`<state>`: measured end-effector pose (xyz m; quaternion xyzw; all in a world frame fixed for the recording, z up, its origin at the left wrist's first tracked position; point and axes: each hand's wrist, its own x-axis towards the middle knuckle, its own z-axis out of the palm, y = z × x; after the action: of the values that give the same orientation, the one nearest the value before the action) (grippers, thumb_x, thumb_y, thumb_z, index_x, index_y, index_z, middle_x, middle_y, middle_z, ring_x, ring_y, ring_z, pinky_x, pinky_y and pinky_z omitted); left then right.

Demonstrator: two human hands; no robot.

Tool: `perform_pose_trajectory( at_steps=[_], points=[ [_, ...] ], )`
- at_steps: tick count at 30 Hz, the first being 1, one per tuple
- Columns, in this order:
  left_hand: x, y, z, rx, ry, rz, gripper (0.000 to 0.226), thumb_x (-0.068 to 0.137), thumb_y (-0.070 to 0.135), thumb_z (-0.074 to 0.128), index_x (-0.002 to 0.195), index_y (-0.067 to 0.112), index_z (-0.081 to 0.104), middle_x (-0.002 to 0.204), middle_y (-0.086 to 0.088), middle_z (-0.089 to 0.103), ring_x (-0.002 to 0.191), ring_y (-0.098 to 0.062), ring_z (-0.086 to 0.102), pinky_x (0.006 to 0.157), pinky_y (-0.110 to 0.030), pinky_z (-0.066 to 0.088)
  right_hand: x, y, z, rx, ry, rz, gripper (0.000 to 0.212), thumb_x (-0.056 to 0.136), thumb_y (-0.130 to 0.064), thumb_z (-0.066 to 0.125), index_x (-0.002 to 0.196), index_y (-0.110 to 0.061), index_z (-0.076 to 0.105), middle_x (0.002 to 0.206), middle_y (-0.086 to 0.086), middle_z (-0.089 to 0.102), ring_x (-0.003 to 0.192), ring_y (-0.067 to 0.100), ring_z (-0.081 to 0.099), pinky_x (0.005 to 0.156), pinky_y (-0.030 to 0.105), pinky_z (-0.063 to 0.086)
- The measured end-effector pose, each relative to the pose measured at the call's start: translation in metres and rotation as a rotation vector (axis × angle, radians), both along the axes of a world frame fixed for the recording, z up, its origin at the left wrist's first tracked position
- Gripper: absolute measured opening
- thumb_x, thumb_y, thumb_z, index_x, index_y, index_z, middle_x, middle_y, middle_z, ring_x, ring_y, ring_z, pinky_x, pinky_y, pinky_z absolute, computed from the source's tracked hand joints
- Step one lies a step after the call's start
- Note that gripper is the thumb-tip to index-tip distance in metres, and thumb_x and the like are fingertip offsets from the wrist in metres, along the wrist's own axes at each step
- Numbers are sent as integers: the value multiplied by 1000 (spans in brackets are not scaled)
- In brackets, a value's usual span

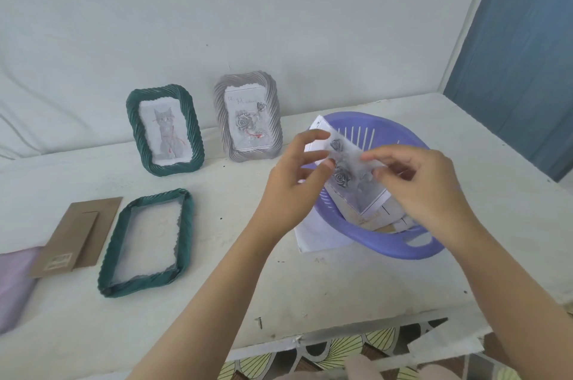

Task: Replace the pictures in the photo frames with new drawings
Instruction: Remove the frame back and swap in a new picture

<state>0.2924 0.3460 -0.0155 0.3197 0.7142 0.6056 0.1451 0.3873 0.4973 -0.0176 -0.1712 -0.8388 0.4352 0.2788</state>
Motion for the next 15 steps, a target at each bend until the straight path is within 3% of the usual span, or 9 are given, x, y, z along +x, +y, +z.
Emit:
perform_pose_trajectory(
  at_steps=[3,7,11,15],
  points=[
    [0,2,10,-14,-137,-30,23,94,21,50,113,33,54,85,9,67,85,-20,69,77,-34,55,1,-15,-9,159,56,74,28,85,-3,59,84,-28,72,79,-21,68,74,-1,59,66,8,43],
    [-11,-5,8,21,-223,57,21,89,5,54,106,14,62,74,3,66,67,-15,68,72,-33,59,-5,-31,-15,308,75,199,20,80,-8,59,84,-22,73,85,-15,69,83,6,62,78,22,48],
    [-27,-23,0,19,-249,187,29,82,-12,45,90,7,66,73,1,70,65,-14,69,67,-26,58,-11,-44,-11,87,-29,364,20,79,-4,67,83,-21,74,100,-17,68,101,-6,58,92,10,39],
    [-39,-42,-5,73,-350,184,23,88,-2,48,86,9,68,79,-2,71,67,-18,69,63,-26,57,-22,-56,-13,-25,-45,432,21,80,-2,65,83,-20,74,100,-14,71,100,-6,61,93,15,43]
  ],
)
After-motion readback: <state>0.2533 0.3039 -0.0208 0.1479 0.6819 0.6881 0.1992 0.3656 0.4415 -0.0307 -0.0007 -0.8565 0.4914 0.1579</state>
